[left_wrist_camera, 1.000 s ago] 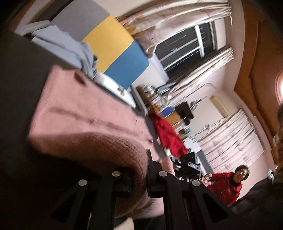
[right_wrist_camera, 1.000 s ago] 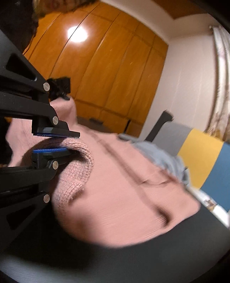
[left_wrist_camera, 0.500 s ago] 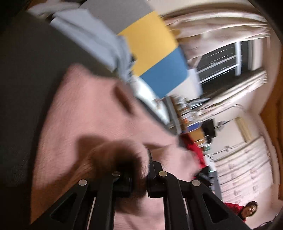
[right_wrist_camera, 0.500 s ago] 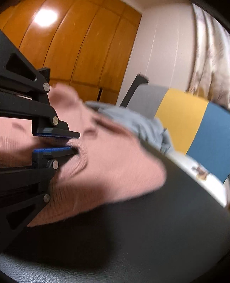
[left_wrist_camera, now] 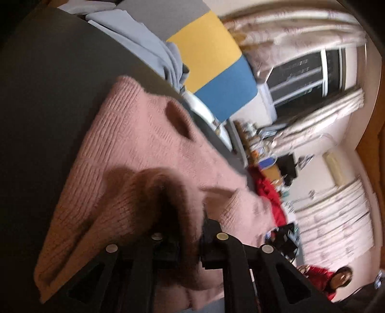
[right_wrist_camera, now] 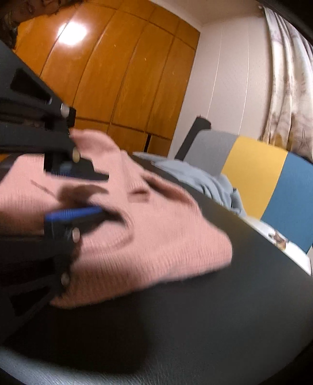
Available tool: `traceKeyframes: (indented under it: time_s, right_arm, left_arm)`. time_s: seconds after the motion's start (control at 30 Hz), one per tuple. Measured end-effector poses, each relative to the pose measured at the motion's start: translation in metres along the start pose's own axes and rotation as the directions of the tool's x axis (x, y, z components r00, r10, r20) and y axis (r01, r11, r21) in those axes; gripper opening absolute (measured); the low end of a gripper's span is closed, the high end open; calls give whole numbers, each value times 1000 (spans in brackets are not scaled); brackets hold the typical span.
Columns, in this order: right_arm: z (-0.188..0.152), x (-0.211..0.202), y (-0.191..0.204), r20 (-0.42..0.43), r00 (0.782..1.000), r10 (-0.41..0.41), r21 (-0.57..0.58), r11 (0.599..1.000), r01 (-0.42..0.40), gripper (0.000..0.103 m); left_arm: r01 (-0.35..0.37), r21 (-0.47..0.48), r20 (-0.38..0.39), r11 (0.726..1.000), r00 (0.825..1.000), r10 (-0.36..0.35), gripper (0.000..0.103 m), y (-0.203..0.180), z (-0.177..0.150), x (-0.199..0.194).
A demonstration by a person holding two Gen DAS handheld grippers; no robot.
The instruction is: Fold clothes
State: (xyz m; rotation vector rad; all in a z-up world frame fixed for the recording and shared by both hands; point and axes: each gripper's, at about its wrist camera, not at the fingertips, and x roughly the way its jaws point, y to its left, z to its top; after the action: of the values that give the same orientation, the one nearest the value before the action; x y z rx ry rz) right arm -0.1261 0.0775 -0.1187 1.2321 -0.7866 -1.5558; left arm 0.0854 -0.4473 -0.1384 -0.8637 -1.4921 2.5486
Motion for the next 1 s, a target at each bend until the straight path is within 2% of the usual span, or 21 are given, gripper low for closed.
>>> traceKeyframes:
  time_s: [0.07,0.1,0.2,0.33,0.43,0.47,0.5,0.53,0.57,0.6,0.7,0.8,0.9,1.0]
  right_arm:
    - [-1,1,9,-6,1000,20,-9,1000,-20,49]
    - [-2,3,14,-10,1000,24,-21,999,-24,50]
    - [-5,10,19,-36,999,16,-37,999,-17,56]
    - [-8,28,29,-98,993,-69,-116,992,57,56]
    - [-7,38,42,-118,976,-182,-253,956,148,55]
    - [-6,42,46,-116,968,-221,-296,938,179,50]
    - [-4,44,50,-113,960,-255,-330,921,206,41]
    - [-3,46,52,-115,956,-271,-344,913,217,34]
    - [-1,47,55,-121,955,-271,-353,911,214,18]
    - [-1,46,57,-135,961,-241,-349,919,181,10]
    - [1,37,60,-157,976,-149,-317,944,93,10]
    - [15,28,58,-95,995,-24,-231,973,2,10]
    - [39,35,47,21,998,56,-109,993,-54,10]
    - [60,34,13,129,989,73,72,994,-83,15]
  left_arm:
    - [19,7,19,1000,1000,-19,20,-7,3,0]
    - [29,9,17,1000,999,-29,21,-9,5,0]
    - [17,15,-32,1000,999,-16,27,-15,3,8]
    - [-4,47,-72,999,997,8,32,-22,-2,12]
    - [-47,91,-92,995,994,55,32,-28,-1,14]
    - [-61,104,-102,993,992,71,32,-30,0,16]
    - [-59,115,-118,992,990,73,28,-32,0,17]
    - [-28,118,-130,993,991,43,16,-34,1,16]
    - [18,114,-138,993,990,-2,14,-36,1,14]
    - [63,120,-143,991,989,-46,13,-40,2,12]
    - [139,121,-121,983,985,-124,10,-49,12,6]
    - [202,60,-70,978,978,-197,9,-44,28,5]
    - [245,-80,3,966,969,-245,9,-21,47,15]
    - [291,-286,111,913,956,-271,19,19,61,33]
